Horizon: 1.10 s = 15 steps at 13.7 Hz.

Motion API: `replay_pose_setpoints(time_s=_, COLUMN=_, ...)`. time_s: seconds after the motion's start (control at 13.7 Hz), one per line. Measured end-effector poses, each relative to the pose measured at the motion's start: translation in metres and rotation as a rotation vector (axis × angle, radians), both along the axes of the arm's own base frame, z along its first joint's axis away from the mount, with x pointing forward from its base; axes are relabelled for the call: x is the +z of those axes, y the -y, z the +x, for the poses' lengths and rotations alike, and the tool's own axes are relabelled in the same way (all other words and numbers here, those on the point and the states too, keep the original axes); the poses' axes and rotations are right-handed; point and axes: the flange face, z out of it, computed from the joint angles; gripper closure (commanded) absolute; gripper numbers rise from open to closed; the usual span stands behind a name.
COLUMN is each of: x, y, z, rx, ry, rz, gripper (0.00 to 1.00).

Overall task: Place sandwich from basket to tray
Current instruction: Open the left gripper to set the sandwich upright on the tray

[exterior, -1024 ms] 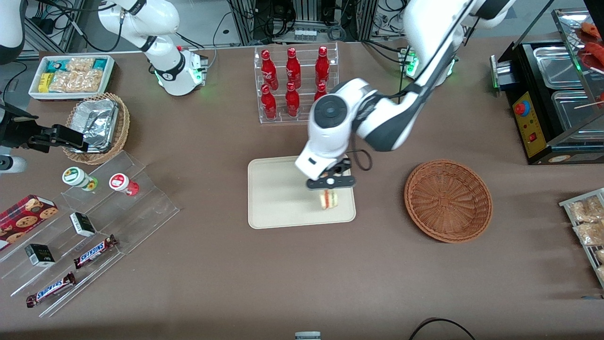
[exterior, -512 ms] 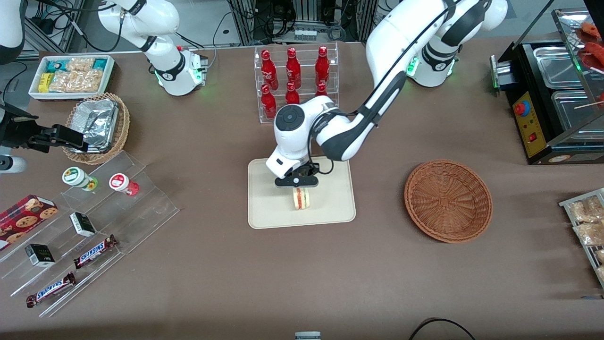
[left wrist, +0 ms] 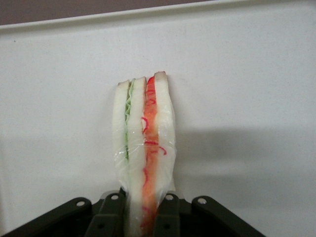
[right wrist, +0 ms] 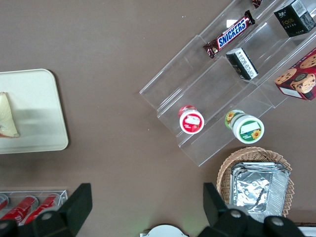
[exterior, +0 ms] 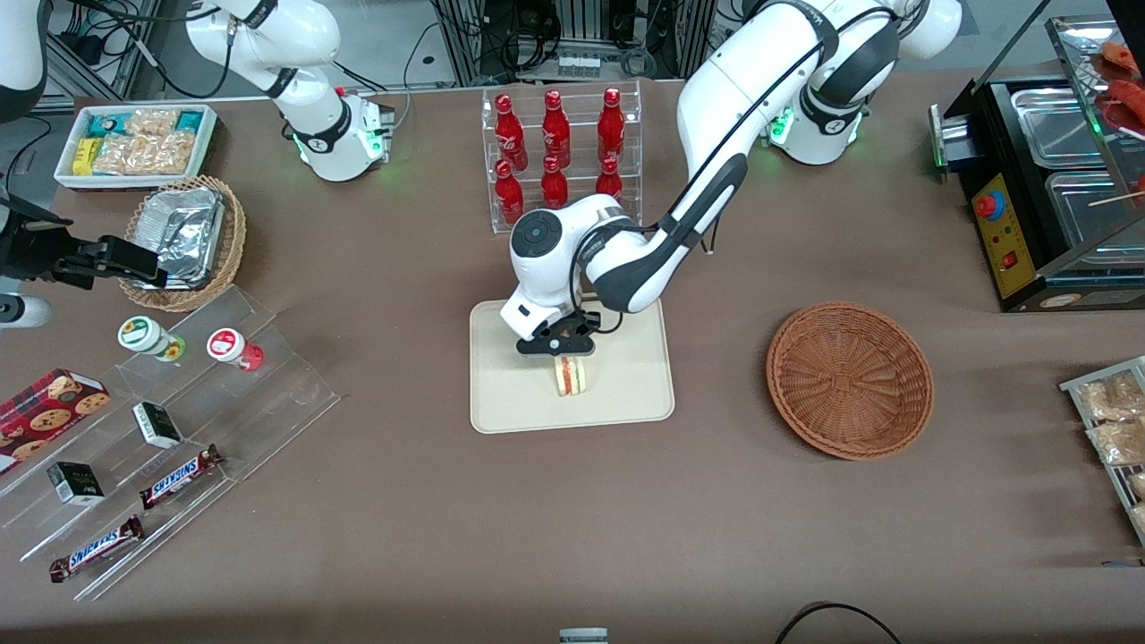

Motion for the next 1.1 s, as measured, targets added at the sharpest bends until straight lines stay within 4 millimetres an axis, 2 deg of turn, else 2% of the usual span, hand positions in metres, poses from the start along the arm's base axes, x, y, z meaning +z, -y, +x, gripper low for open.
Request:
replay_pose_setpoints(time_s=0.29, x=0.011, y=0.004, z=0.005, rx=0.017, ry=0.017, rz=-0.018, gripper=0.00)
replay_pose_setpoints(time_s=0.44, x=0.032, y=0.006, z=0.011, rx=0.053, ry=0.044, rz=-0.044, gripper=0.00)
replay_pose_setpoints(time_s=0.66, x=0.086, y=0.005, z=0.018, rx=0.081, ry=0.096, rz=-0.076, gripper=0.00)
replay_pose_setpoints(time_s=0.8, x=0.123, y=-0.006, z=0.022, rx=0.114, ry=0.107, rz=-0.061, gripper=0.00)
replay_pose_setpoints(time_s=0.95, x=0.163, y=-0.026, z=0.029, rx=0.164, ry=0.096, rz=-0.050, gripper=0.00)
replay_pose_setpoints(time_s=1.1, x=0.201, y=-0.059, z=0.043, rx=0.225, ry=0.090, rz=-0.014, gripper=0.00)
